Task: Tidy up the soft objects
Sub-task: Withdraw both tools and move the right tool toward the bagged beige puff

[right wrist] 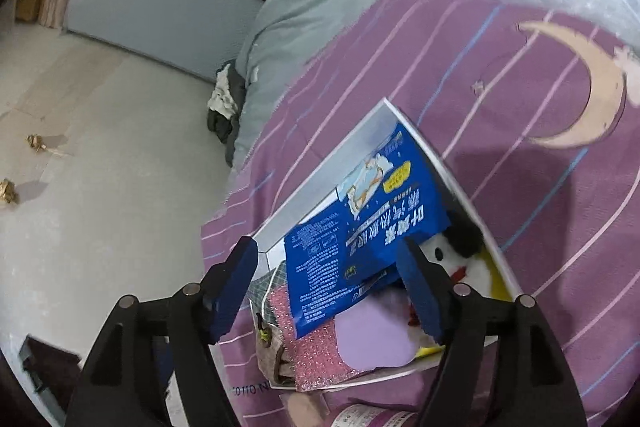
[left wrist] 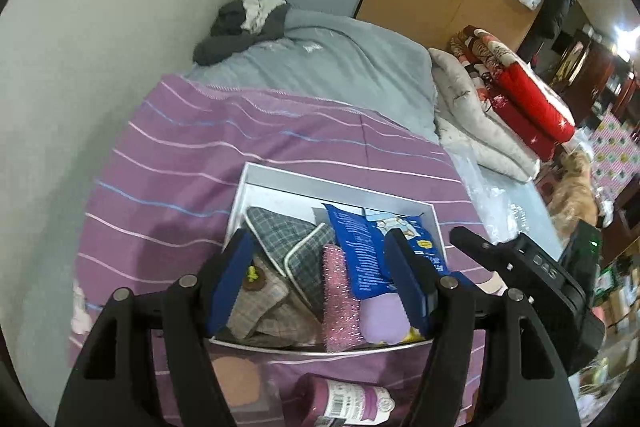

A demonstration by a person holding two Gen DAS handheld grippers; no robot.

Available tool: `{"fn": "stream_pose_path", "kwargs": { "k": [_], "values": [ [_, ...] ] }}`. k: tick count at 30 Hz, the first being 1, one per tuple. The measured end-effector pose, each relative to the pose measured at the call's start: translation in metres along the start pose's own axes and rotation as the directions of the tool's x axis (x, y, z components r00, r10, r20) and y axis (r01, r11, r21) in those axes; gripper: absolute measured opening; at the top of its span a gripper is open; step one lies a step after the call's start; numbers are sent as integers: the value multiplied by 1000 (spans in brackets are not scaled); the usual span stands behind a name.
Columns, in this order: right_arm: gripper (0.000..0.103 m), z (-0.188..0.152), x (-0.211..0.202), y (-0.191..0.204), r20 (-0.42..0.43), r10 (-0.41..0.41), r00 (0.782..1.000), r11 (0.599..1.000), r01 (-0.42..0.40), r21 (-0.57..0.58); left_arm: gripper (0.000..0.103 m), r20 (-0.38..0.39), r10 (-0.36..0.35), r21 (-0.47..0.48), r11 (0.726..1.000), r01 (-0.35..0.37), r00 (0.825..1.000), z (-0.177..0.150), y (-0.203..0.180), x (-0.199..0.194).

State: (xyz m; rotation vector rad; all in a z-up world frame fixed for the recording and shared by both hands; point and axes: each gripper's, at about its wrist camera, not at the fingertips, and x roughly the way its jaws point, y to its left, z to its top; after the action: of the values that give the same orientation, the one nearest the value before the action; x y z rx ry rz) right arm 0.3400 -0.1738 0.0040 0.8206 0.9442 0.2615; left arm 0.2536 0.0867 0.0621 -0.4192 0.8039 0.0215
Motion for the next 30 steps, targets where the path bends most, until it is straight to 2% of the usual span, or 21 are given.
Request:
{"fn": "stream_pose_path", "kwargs": {
  "k": [7,18,22,26,30],
  "values": [
    [72,-9,-15,26,-17,-108,994,981,104,-164,69,-80,-11,-19,1000,10,997,-2,-1,13],
    [72,-35,-24,54,-90,-191,978,942,156,-296,69,-118,37,-10,999,-39,992,-12,9,-13],
    [72,-49,-15,62,-158,-232,960,918,162,-361,69,-163,28,-53,998,-37,986,-21,31,-12],
    [73,-66,-1,71,-205,-276,939,879,161,-449,69,-196,-11,-118,993,-13,981,-25,57,-10],
    [73,-80,15,75,-260,-304,917,856,143,-496,69,-232,-46,-182,983,4,972,-29,75,-9]
  ]
}}
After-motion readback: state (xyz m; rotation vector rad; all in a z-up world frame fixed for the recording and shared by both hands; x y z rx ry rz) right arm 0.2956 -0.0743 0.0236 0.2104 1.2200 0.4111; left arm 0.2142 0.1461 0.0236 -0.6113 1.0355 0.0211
